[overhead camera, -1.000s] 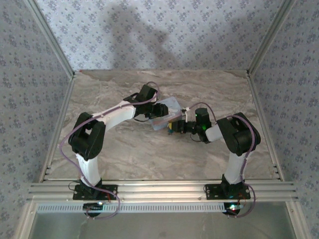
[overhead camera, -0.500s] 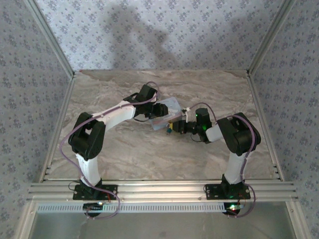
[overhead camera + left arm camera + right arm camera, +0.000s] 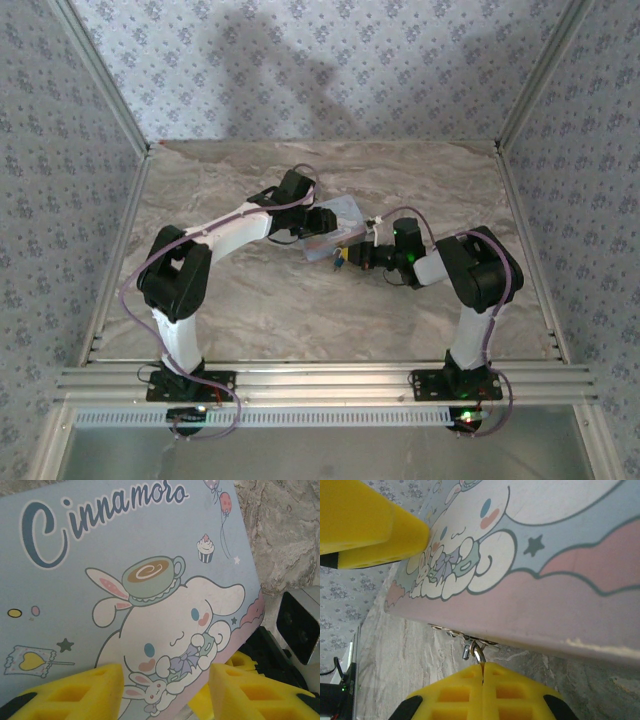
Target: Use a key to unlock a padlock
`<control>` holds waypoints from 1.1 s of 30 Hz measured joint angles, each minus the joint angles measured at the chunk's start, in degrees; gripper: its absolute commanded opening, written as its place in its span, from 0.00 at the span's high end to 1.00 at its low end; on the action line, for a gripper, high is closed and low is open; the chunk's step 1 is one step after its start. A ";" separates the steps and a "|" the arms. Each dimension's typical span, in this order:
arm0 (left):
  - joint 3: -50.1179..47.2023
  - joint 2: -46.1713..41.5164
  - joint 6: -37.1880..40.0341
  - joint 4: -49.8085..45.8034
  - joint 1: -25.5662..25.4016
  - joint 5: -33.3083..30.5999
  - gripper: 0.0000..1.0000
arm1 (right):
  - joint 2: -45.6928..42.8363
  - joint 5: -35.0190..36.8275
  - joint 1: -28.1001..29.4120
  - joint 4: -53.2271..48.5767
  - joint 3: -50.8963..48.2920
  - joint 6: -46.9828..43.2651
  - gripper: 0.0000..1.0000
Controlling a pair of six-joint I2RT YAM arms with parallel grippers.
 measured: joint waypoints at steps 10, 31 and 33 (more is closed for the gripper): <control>-1.92 -0.79 -0.02 2.34 -0.02 0.02 0.51 | 0.00 1.62 -1.01 5.81 -2.54 5.05 1.00; -4.37 -1.84 -0.68 6.23 -0.07 0.07 0.49 | 0.15 2.93 -3.78 15.28 -5.44 11.98 0.66; -4.44 -1.84 -0.68 6.23 -0.07 0.07 0.49 | 0.15 2.93 -3.39 14.82 -5.81 11.54 0.60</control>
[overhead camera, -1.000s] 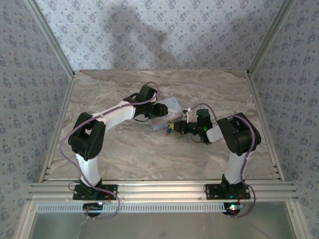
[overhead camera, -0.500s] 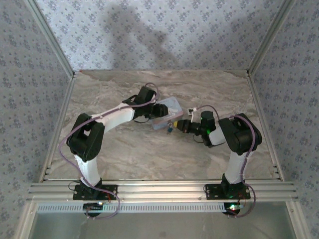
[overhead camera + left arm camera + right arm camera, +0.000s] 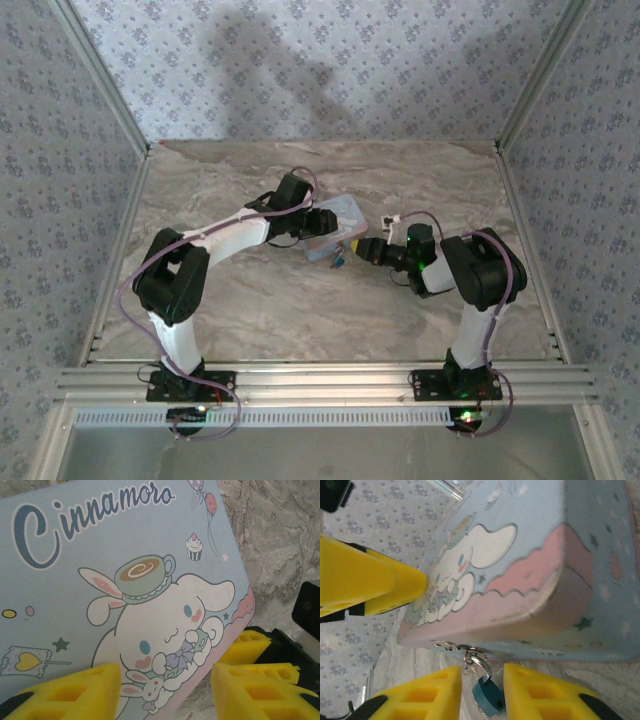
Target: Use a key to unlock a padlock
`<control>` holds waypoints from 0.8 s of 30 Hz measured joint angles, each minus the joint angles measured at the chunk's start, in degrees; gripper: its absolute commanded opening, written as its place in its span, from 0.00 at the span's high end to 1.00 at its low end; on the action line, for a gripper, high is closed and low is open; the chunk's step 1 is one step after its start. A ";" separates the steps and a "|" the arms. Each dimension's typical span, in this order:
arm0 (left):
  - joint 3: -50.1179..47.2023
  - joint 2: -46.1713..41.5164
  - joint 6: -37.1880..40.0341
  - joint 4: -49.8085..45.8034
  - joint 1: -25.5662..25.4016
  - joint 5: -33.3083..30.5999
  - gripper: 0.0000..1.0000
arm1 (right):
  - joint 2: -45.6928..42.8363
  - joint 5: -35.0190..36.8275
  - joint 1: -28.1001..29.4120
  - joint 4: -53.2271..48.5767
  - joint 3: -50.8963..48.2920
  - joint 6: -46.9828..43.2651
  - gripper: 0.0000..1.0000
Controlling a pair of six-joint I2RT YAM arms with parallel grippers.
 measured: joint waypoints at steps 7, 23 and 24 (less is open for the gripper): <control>-0.07 -0.04 0.02 0.02 0.00 -0.04 0.50 | 1.60 0.20 3.23 -0.31 -0.07 0.00 0.57; -0.07 -0.04 0.02 0.02 0.02 -0.07 0.51 | 8.17 -0.70 4.48 5.99 3.39 0.07 0.60; -0.07 -0.04 0.02 0.02 0.02 -0.07 0.51 | 8.41 -0.85 4.61 6.23 3.54 0.07 0.60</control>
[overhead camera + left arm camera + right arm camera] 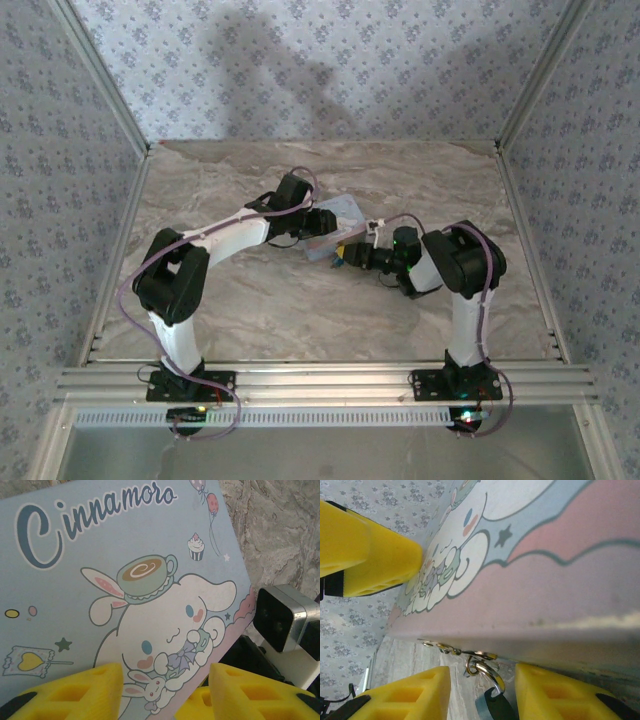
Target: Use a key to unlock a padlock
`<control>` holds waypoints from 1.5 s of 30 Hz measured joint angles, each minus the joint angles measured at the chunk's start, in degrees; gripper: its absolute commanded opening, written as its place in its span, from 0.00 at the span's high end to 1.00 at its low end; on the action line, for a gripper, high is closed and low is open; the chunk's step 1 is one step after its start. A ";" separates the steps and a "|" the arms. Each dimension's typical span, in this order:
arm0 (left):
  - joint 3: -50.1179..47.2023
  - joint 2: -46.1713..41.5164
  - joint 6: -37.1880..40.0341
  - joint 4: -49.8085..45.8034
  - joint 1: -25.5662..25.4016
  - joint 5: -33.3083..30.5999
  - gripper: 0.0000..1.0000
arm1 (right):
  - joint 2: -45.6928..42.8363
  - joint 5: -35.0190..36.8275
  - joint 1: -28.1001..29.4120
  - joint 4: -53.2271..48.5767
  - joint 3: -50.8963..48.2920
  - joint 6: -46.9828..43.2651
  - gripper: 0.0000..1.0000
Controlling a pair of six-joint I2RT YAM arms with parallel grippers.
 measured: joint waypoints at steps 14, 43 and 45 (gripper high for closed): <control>0.00 0.00 0.00 -0.04 0.02 -0.04 0.51 | 0.42 -0.68 0.13 0.28 -0.20 0.15 0.77; -1.49 -0.68 0.00 1.64 -0.09 -0.81 0.51 | 0.42 0.13 -1.97 5.66 -2.86 5.86 1.00; -1.73 -0.79 0.00 1.77 -0.09 -0.83 0.51 | 0.42 0.70 -1.99 6.03 -2.89 7.19 1.00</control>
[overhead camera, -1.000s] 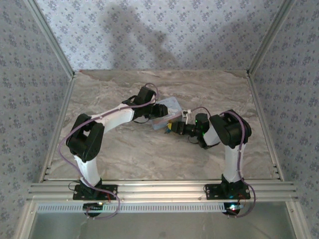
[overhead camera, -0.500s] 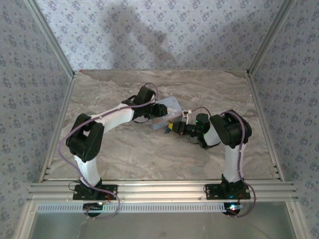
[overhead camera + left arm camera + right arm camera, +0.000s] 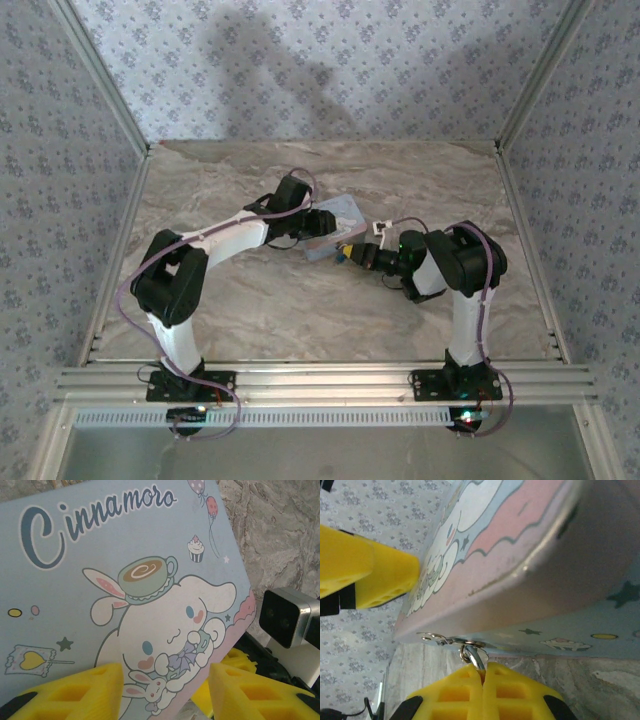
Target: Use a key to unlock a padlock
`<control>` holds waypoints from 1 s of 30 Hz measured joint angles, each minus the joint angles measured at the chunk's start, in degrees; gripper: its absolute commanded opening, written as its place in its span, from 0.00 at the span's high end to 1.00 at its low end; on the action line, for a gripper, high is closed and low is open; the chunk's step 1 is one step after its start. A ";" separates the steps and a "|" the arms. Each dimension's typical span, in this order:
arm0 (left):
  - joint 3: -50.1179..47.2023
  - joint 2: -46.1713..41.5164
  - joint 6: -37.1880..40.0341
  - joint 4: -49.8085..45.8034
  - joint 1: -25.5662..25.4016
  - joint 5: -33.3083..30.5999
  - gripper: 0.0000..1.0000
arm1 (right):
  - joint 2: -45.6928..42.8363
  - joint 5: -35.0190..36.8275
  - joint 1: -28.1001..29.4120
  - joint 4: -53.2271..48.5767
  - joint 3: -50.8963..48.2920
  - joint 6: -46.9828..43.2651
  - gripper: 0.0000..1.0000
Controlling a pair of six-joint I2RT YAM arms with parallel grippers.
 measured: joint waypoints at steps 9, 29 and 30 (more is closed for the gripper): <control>-0.79 -0.50 -0.02 0.87 0.07 -0.13 0.50 | -0.04 4.02 -1.01 1.73 -0.66 4.70 1.00; -3.82 -3.78 0.50 0.61 6.58 1.31 0.33 | -35.95 8.70 -0.70 -30.82 -8.63 -8.94 1.00; -3.80 -3.98 0.72 0.37 6.75 1.25 0.31 | -39.43 9.25 0.22 -35.15 -8.57 -10.45 1.00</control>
